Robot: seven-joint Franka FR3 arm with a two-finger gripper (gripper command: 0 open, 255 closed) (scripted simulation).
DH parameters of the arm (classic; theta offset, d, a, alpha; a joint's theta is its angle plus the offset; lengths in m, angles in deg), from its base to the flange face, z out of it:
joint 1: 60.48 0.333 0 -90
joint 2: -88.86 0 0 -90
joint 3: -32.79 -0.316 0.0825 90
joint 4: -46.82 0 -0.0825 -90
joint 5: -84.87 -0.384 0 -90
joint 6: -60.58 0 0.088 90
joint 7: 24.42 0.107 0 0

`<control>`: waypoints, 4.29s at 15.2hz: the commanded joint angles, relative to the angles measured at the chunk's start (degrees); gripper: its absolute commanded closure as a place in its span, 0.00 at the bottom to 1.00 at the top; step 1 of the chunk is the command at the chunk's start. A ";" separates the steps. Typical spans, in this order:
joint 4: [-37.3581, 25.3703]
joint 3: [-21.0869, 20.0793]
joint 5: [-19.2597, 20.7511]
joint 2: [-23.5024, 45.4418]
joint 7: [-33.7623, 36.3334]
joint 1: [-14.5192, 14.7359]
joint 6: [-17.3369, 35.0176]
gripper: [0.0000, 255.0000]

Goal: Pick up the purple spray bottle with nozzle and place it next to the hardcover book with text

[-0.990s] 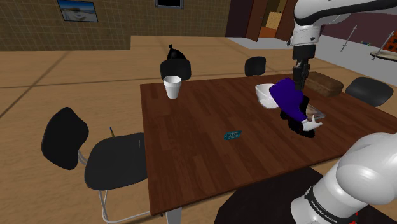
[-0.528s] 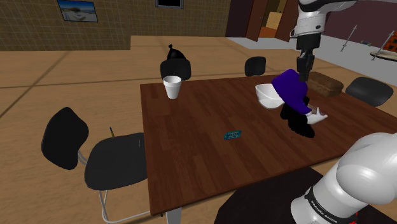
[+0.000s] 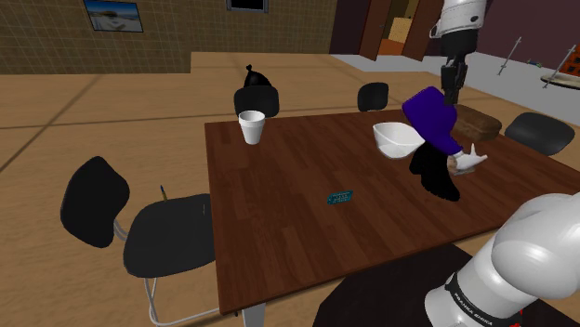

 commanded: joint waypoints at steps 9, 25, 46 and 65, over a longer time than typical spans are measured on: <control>2.36 7.89 5.39 1.79 -10.51 -3.62 5.97 1.00; -1.83 25.24 4.41 20.65 -34.33 -11.37 23.54 1.00; -28.82 23.45 -17.24 59.10 -59.72 -38.73 32.52 1.00; -24.51 21.71 -19.14 62.78 -59.03 -39.21 39.89 1.00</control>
